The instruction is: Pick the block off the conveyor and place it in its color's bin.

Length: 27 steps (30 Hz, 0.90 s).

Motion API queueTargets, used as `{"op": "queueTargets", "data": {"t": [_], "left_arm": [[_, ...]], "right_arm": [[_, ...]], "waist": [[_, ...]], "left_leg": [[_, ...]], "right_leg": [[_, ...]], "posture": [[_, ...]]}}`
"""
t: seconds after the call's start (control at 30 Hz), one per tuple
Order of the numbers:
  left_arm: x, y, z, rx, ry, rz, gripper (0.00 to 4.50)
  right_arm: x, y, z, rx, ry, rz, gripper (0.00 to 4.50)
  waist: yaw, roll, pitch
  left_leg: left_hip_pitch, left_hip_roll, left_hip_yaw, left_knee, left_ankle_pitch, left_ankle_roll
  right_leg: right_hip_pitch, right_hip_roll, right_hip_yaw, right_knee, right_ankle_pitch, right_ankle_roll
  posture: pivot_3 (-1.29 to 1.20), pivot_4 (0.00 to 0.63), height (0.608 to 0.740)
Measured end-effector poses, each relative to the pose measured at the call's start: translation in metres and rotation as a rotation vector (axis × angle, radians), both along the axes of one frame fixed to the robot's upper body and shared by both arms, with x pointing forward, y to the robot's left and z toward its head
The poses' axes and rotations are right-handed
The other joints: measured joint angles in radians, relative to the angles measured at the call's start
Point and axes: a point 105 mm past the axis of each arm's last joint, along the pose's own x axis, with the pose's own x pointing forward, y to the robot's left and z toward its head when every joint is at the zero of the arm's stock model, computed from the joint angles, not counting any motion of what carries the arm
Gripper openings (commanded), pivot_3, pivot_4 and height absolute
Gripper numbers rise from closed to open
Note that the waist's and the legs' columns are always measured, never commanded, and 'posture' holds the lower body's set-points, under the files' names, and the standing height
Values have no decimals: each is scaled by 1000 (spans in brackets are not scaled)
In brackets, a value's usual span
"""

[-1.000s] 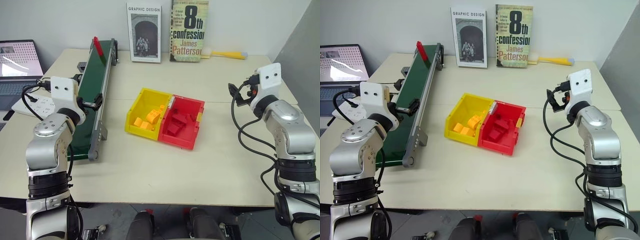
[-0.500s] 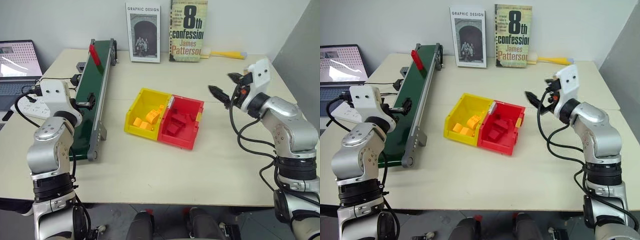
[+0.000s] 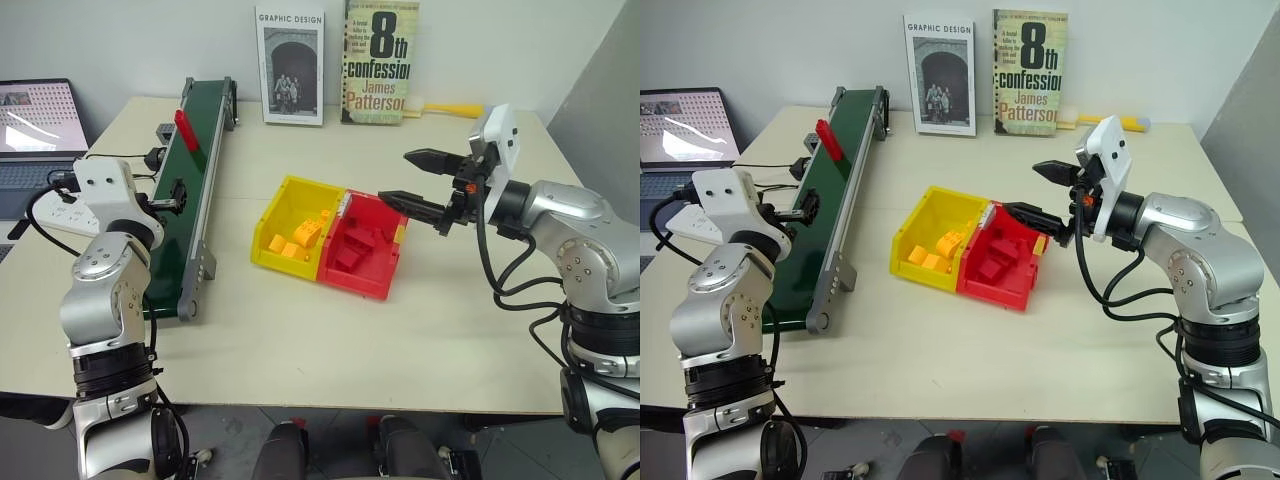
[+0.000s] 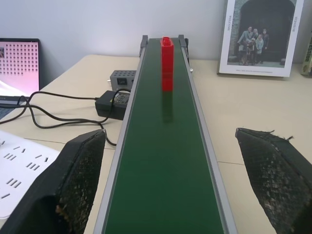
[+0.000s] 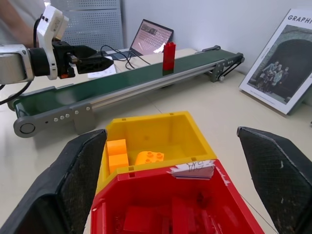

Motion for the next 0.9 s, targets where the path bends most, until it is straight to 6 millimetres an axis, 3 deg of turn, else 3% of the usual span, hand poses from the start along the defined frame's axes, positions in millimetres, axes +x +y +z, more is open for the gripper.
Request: {"op": "queueTargets", "data": {"t": [0.83,0.9], "left_arm": [[14,4,0,-22,1,24,4423],[14,4,0,-23,1,24,4076]], "right_arm": [[-2,-4,1,-23,-6,-41,4500],[-3,-4,1,-19,-3,-37,4500]], "waist": [[0,0,0],[0,0,0]], "left_leg": [[0,0,0,0,0,0],[0,0,0,0,0,0]], "right_leg": [[0,0,0,0,0,0],[0,0,0,0,0,0]], "posture": [[0,150,740],[0,150,740]]}}
